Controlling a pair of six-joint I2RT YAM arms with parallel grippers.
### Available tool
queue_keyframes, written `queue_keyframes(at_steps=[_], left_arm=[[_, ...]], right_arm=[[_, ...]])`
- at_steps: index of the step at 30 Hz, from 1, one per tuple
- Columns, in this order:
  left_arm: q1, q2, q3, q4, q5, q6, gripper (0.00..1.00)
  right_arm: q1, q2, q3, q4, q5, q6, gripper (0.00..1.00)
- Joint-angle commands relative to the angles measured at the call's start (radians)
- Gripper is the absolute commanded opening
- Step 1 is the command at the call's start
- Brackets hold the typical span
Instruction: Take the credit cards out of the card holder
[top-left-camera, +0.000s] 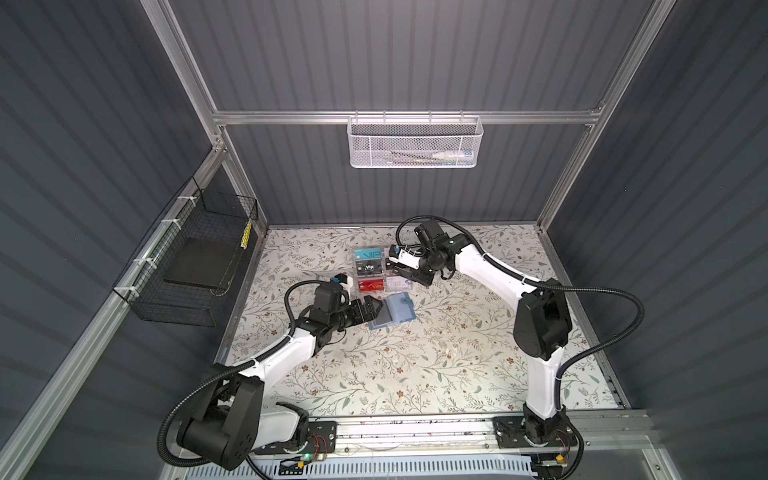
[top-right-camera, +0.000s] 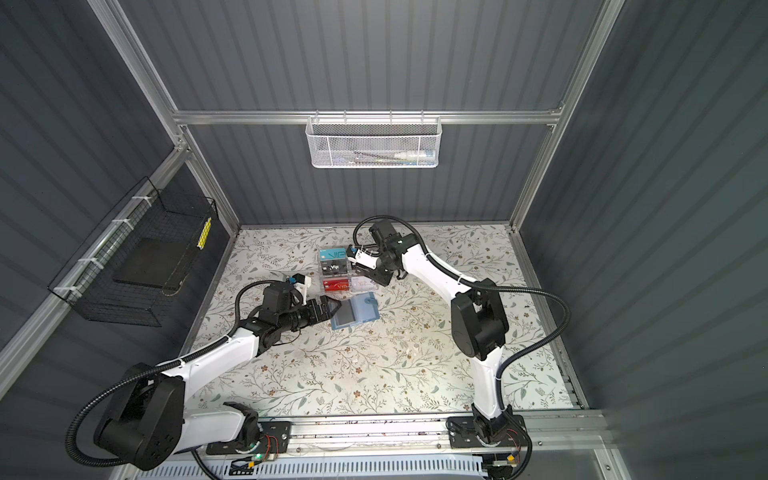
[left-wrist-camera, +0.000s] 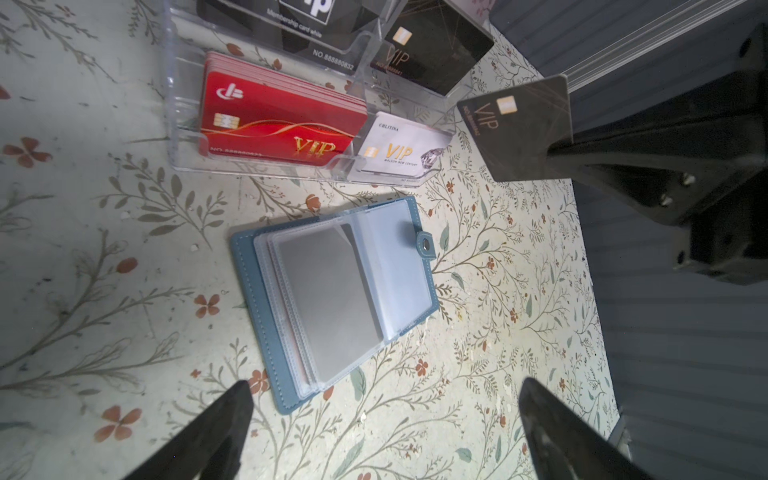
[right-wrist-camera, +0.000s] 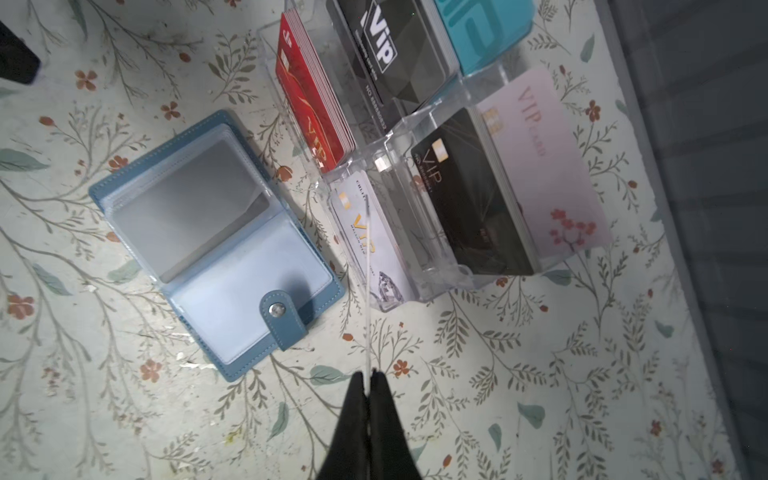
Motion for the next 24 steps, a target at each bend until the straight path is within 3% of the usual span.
queue_keyframes(at_steps=[1, 15, 24], left_arm=[[-0.004, 0.015, 0.026, -0.011, -0.042, 0.025, 1.0], [-0.08, 0.041, 0.009, 0.293, -0.067, 0.106, 1.0], [-0.089, 0.082, 0.031, 0.31, -0.092, 0.115, 1.0]], right_arm=[[-0.006, 0.034, 0.086, 0.006, 0.016, -0.175, 0.0], [-0.02, 0.171, 0.274, -0.038, -0.031, -0.34, 0.0], [-0.021, 0.213, 0.308, -0.054, -0.034, -0.37, 0.0]])
